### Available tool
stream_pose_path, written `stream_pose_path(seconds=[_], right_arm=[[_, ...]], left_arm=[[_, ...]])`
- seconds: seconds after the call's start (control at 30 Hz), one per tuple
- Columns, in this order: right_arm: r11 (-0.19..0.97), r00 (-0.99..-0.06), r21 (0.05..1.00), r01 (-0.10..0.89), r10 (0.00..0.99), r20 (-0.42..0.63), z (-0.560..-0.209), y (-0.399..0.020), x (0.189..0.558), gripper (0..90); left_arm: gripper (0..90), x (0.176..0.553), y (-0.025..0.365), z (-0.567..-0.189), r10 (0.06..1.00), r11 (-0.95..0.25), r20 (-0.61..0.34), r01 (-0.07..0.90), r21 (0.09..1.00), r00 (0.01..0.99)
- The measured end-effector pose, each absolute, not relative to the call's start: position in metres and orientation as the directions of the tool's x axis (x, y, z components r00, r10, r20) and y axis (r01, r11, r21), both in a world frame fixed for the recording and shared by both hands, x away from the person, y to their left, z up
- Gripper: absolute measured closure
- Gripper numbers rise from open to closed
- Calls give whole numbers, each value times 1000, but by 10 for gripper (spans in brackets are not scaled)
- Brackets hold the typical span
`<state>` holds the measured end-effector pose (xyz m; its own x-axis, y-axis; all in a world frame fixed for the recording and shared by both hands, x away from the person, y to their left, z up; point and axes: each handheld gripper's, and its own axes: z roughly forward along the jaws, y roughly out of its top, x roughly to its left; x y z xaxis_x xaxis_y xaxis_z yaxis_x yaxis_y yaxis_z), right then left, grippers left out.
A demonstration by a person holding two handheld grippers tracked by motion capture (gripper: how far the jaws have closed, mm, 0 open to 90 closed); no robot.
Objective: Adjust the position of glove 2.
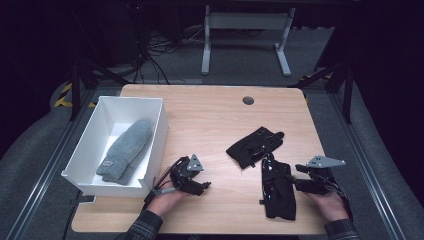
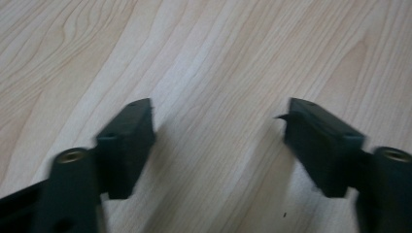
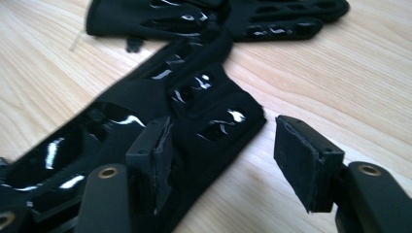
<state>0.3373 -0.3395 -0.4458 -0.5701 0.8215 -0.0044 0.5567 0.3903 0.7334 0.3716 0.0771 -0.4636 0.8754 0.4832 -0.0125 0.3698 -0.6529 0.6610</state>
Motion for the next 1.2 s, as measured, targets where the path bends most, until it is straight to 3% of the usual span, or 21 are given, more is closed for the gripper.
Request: stream_pose_path(seconds=[0.27, 0.3, 0.8, 1.2], right_arm=[[415, -585, 721, 555, 811, -17, -448, -335, 338, 386], [417, -585, 720, 555, 811, -19, -448, -335, 338, 386], [424, -596, 721, 547, 803, -20, -448, -334, 338, 382], [421, -596, 724, 546, 802, -17, -448, -334, 338, 381]], left_arm=[[870, 389, 60, -450, 443, -651, -50, 360, 668, 895], [896, 391, 57, -448, 440, -650, -57, 362, 668, 896], [899, 437, 3, -433, 378, -649, -67, 316, 692, 923], [899, 464, -22, -447, 410, -650, -50, 331, 684, 911]])
